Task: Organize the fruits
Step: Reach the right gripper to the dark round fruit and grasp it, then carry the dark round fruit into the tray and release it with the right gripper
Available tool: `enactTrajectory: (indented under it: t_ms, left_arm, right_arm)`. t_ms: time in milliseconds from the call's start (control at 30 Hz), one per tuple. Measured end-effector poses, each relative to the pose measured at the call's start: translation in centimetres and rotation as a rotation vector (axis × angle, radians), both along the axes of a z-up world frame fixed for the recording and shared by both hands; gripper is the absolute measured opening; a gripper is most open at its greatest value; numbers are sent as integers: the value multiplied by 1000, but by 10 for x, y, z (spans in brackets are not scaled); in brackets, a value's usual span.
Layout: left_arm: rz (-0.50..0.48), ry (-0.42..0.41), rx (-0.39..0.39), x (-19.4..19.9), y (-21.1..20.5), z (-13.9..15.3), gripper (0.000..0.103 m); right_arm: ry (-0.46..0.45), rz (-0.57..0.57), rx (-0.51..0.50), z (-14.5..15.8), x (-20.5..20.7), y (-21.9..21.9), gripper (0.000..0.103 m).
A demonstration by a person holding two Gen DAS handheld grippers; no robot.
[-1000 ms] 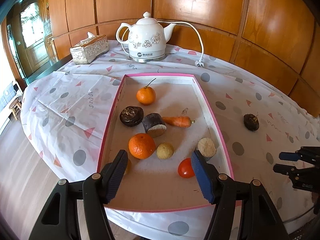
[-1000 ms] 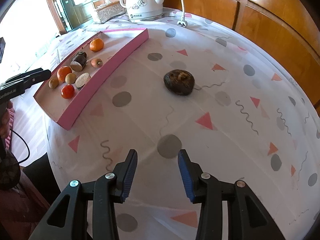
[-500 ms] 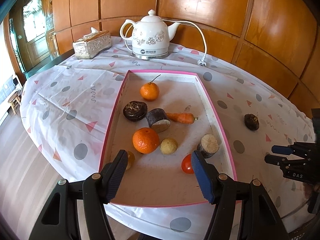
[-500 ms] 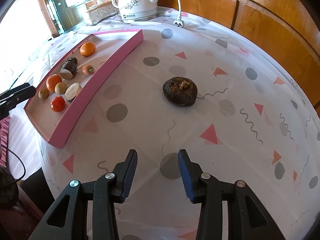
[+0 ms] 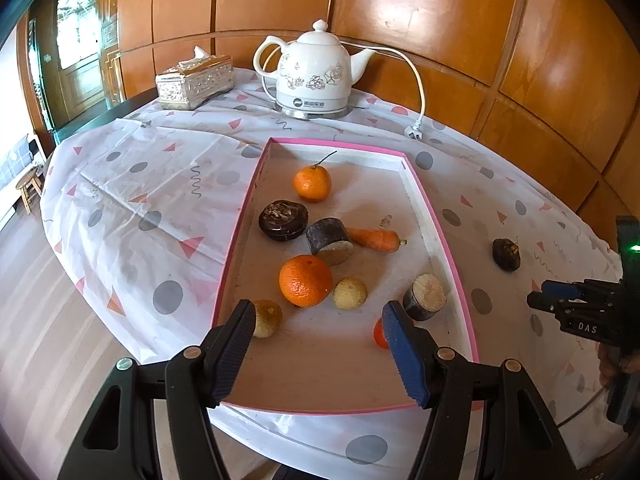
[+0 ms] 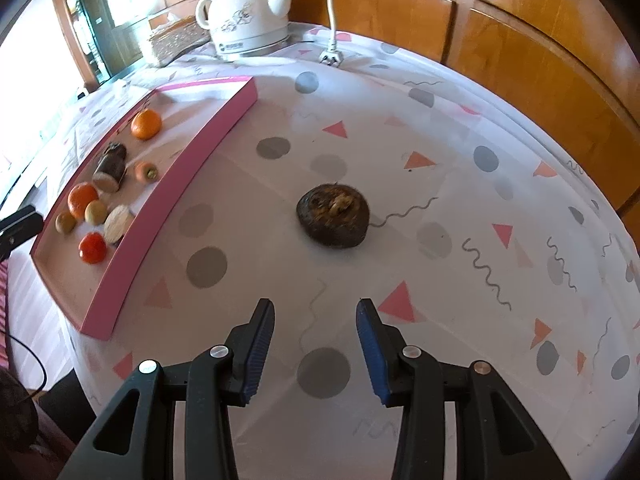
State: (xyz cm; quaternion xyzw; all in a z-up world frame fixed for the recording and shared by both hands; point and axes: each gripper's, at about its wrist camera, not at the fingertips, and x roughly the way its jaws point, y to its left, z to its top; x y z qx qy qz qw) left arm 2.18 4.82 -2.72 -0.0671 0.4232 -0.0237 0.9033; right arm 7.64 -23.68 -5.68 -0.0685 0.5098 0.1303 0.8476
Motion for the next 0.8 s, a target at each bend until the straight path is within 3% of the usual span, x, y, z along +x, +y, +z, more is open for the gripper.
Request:
enactTrajectory:
  t_ms: [233, 300, 367, 667, 800]
  left_arm:
    - [13, 7, -9, 1, 5, -1, 67]
    - [16, 7, -11, 1, 6, -1, 68]
    - [19, 8, -12, 1, 7, -1, 69]
    - [22, 18, -15, 2, 8, -4, 69]
    - [29, 26, -19, 4, 10, -6, 69]
  right_arm:
    - [-5, -31, 10, 2, 19, -2, 44]
    - [-1, -27, 7, 0, 25, 0, 56]
    - [1, -24, -1, -1, 31, 2, 59]
    - [34, -13, -42, -13, 63, 12, 59]
    - [38, -6, -48, -17, 65, 19, 49]
